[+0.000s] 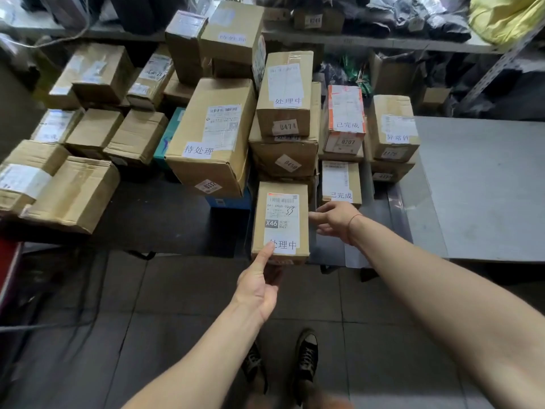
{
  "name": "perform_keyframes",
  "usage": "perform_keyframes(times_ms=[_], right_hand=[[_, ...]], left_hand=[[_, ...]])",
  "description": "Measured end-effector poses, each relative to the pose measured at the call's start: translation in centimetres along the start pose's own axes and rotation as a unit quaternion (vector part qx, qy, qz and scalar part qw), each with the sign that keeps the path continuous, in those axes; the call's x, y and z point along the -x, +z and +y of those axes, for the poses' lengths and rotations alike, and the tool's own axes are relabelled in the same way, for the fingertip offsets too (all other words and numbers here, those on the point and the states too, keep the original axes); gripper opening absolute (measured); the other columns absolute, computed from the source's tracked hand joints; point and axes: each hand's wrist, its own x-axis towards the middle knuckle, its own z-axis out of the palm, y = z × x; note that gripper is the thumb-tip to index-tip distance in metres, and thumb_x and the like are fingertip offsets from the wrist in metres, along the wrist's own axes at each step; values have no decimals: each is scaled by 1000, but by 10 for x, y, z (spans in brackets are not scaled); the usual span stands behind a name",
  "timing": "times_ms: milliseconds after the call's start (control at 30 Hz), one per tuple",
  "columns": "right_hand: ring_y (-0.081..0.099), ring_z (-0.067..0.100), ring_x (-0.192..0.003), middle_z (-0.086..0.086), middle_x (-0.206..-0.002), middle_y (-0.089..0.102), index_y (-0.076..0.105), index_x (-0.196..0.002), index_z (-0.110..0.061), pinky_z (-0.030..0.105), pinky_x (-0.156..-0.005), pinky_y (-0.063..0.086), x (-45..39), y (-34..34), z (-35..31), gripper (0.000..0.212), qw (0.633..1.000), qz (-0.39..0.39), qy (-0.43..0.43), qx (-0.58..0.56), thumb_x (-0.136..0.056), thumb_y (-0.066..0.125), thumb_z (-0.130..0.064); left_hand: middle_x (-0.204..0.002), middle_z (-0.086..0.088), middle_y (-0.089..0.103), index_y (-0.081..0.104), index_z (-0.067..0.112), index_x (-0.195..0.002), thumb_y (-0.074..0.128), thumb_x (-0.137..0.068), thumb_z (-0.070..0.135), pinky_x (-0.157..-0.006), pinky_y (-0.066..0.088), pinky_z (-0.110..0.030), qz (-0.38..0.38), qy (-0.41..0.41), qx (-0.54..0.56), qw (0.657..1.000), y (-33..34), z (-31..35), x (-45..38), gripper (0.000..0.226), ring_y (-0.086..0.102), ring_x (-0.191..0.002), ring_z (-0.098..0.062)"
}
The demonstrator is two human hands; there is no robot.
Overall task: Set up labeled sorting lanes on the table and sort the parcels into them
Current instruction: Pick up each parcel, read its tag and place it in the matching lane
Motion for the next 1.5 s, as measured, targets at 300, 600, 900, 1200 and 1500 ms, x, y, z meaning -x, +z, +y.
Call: perform_keyframes(times_ms=[300, 600, 900, 1200, 1500], right_hand=[[78, 21, -82, 9, -104, 78, 70, -121, -9, 30, -66, 62, 5, -13, 15, 35, 997, -32, 14, -73, -90, 83, -20], [78, 30, -95, 12, -111, 77, 72, -118, -10, 34, -67, 64, 1, -15, 17, 33, 996, -34, 10, -79, -89, 84, -21], [81, 28, -86, 15, -110, 78, 68, -122, -6, 36, -67, 64, -1, -13, 15, 38, 995, -55, 13, -86, -90, 83, -19], [81, 28, -84, 15, -110, 77, 66, -124, -5, 34, -64, 64, 5, -12, 7, 39, 996, -55, 17, -67, -91, 82, -18], [78, 27, -92, 12, -110, 76, 66, -126, -8, 36, -70, 66, 17, -5, 6, 48, 999, -4, -19, 36, -91, 82, -37]], left_hand=[[-113, -11, 80, 73, 7, -119, 88, -81, 16, -128, 20, -50, 57, -9, -29, 998, -2, -15, -48, 41, 66, -124, -28], [-113, -12, 80, 73, 10, -108, 86, -84, 13, -127, 26, -53, 80, -13, 1, 997, 11, -11, -66, 27, 67, -124, -28], [-126, -17, 73, 58, 5, -133, 89, -83, 17, -120, 40, -55, 100, 7, -23, 995, 8, -23, -75, 60, 66, -123, -33], [-129, -16, 72, 57, 5, -136, 86, -87, 19, -119, 40, -54, 110, 6, -45, 993, 14, -18, -72, 59, 64, -128, -32], [-111, -16, 63, 60, 5, -121, 76, -98, 27, -88, 61, -46, 131, -25, -173, 976, 27, 10, -37, 36, 68, -101, -33]])
